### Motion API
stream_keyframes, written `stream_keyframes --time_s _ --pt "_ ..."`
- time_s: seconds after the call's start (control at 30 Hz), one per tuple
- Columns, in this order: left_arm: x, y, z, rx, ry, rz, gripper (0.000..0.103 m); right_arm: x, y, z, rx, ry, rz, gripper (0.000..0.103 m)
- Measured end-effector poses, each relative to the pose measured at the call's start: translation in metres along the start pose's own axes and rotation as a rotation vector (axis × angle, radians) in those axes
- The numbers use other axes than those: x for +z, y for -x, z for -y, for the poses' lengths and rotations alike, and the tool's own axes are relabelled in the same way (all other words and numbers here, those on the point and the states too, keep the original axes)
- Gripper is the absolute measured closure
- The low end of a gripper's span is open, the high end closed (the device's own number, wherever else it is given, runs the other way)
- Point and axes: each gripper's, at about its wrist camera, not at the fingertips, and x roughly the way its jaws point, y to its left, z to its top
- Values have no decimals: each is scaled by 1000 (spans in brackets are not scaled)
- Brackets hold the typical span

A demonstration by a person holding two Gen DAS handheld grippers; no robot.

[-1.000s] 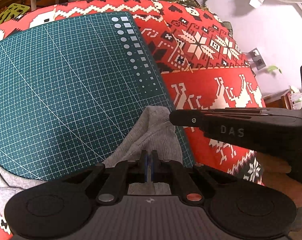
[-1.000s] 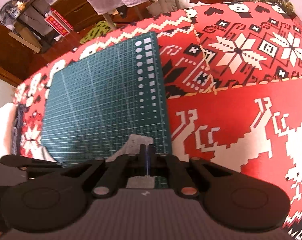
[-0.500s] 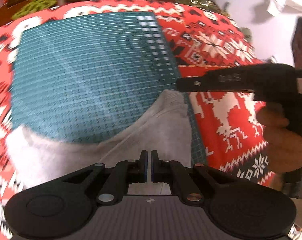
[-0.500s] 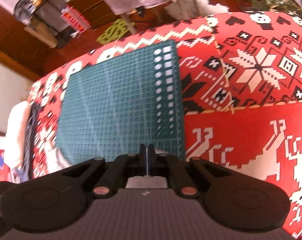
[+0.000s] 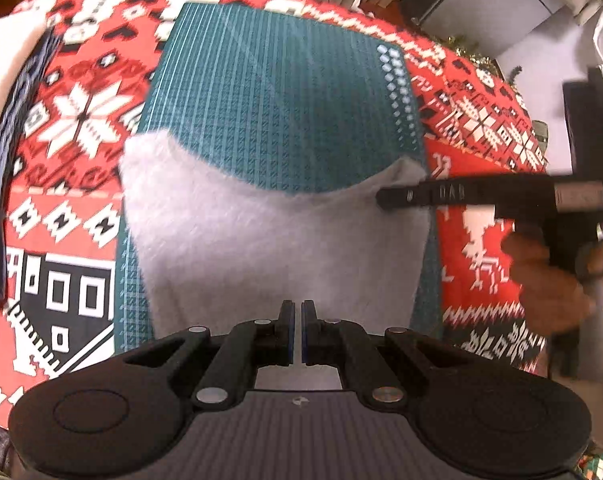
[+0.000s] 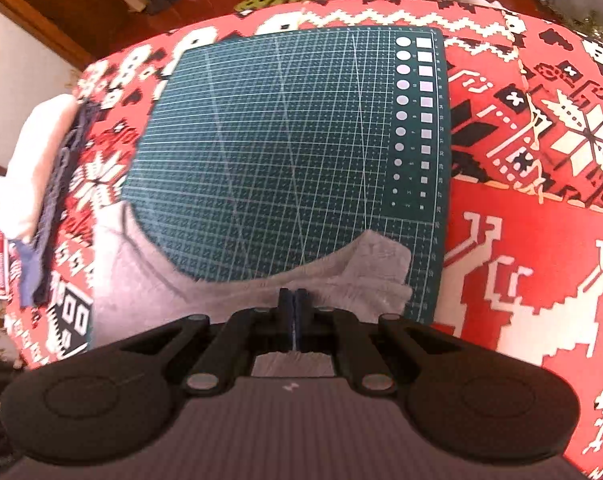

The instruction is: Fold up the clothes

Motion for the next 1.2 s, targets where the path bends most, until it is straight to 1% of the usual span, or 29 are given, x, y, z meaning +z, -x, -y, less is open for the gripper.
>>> stream_keyframes --time_s 0.07,0.17,0.27,0.37,0.43,0.53,0.73,0.83,1.0,1.1,1.2 --pt "-3 2 -11 7 -13 -5 101 3 -4 -3 -22 -18 7 102" --pt "-5 9 -28 -21 -25 -5 101 5 -7 -6 -53 -50 20 102" --pt "-4 13 -43 -20 -52 -10 101 6 -4 -8 -81 -106 39 102" --pt "-4 19 -57 -38 -72 -3 101 1 10 -17 -86 -158 77 101" --pt "-4 20 -64 -40 -85 -2 101 -6 15 -27 -75 -171 86 101" --pt "-4 18 -71 -52 -75 -5 101 -20 12 -50 -68 -142 56 101" --pt "-5 15 -77 -75 -22 16 101 -38 -4 -94 -22 -17 3 101" --pt "-6 13 -79 -66 3 14 101 -38 -14 -112 7 29 -22 101" --pt "-10 18 -82 -60 40 25 101 -40 -17 -142 55 127 -44 101" --pt "-12 21 -84 -58 64 34 101 -39 -27 -153 55 181 -60 101" --pt "-15 22 -85 -43 76 37 101 -34 -36 -154 60 181 -54 101"
